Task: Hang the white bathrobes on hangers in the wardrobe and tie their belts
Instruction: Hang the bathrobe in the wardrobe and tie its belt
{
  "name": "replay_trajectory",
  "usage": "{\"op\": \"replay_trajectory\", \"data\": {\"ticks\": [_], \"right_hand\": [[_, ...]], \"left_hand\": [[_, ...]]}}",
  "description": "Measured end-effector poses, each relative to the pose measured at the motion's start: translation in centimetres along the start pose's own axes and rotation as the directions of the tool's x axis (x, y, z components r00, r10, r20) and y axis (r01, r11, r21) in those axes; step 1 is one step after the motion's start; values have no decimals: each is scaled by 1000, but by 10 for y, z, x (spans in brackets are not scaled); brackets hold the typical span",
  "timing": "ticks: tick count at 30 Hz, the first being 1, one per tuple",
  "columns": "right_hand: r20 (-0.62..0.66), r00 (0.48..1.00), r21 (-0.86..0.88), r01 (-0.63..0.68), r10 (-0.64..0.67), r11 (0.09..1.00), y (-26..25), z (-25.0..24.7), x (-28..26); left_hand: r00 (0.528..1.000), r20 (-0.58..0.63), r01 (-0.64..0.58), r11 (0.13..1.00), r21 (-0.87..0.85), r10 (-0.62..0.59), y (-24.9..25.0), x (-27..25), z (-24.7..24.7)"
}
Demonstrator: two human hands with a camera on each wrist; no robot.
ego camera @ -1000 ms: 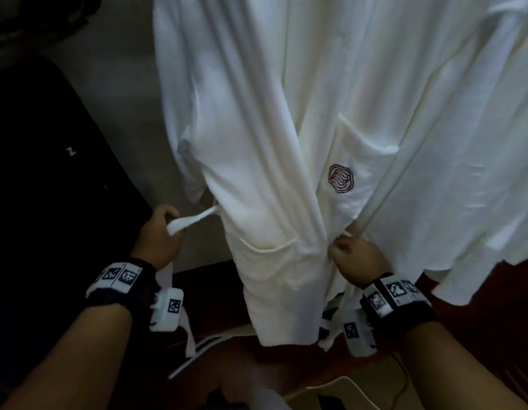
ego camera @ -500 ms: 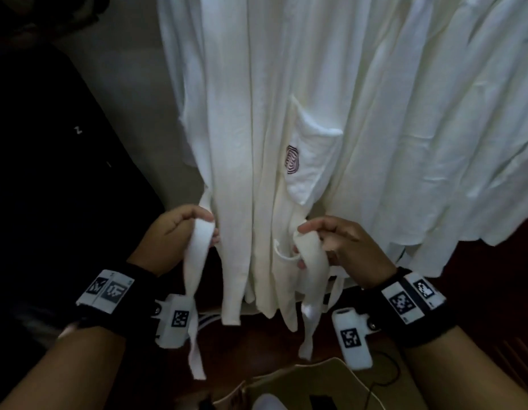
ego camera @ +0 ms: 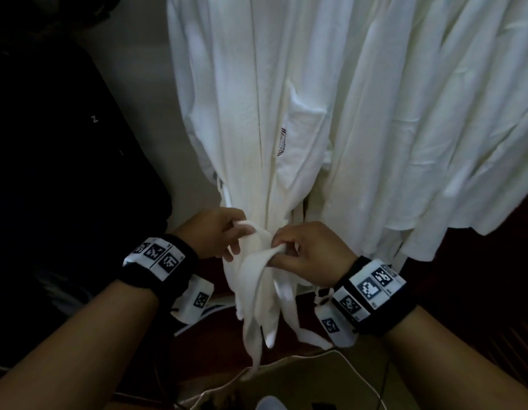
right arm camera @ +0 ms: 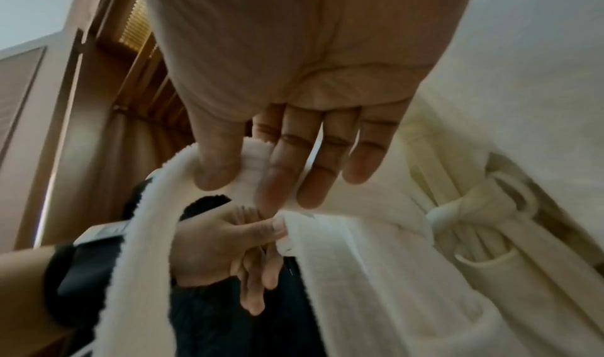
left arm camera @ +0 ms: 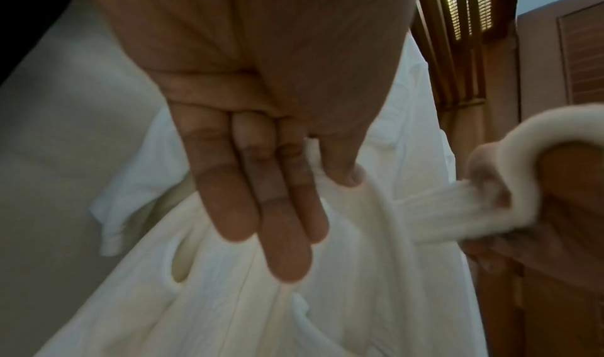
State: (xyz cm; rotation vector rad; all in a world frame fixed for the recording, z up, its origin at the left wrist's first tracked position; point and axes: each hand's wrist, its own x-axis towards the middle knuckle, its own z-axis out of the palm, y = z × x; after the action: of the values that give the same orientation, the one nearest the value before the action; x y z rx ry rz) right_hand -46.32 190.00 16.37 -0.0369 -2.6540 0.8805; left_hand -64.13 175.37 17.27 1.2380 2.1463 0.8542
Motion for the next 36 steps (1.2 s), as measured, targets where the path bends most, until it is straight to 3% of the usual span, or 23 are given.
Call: {"op": "replay_trajectory", "data": {"ticks": [3, 6, 9, 11, 15, 18, 20, 22, 24, 26, 29, 31, 33, 36], "right_hand": [[118, 993, -155, 42, -24, 987, -6, 1, 12], [170, 979, -253, -65, 110, 965, -7, 0, 23], [91, 980, -247, -152, 179, 957, -3, 1, 33], [3, 979, -224, -198, 203, 954, 3, 7, 36], [-184, 900, 161, -370, 396, 915, 17, 32, 34], [-10, 864, 433, -451, 504, 781, 28, 55, 26], [120, 868, 601, -450, 482, 660, 29, 66, 18], [149, 881, 720, -408, 449, 562, 25, 71, 13], [116, 890, 788, -353, 440, 505, 20, 70, 10], [111, 882, 818, -343, 459, 461, 7, 57, 12], [150, 902, 722, -380, 405, 578, -18, 25, 20], [193, 944, 715, -321, 266, 621, -36, 4, 34], [172, 975, 795, -221, 140, 564, -54, -15, 56], [18, 999, 923, -34, 47, 382, -78, -41, 102]], "left_hand": [[994, 106, 38, 994, -107, -26, -8, 5, 9], [984, 169, 9, 936, -353, 54, -22, 4, 18], [968, 227, 66, 754, -654, 111, -33, -3, 30], [973, 209, 92, 653, -752, 103, -38, -5, 35], [965, 127, -32, 586, -810, 228, -46, -8, 34], [978, 62, -67, 579, -813, 201, -46, -6, 32], [982, 23, -94, 594, -799, 187, -46, -1, 28], [982, 8, -107, 585, -804, 191, -45, 4, 21], [989, -26, -114, 623, -774, 148, -48, 10, 13], [995, -80, -101, 722, -684, 63, -59, 18, 6], [981, -193, -71, 933, -354, 1, -91, 30, 2], [979, -202, -6, 995, -101, -15, -113, 33, 4], [986, -165, 9, 998, 61, 1, -128, 30, 11], [982, -187, 9, 990, 143, 18, -137, 24, 20]]}}
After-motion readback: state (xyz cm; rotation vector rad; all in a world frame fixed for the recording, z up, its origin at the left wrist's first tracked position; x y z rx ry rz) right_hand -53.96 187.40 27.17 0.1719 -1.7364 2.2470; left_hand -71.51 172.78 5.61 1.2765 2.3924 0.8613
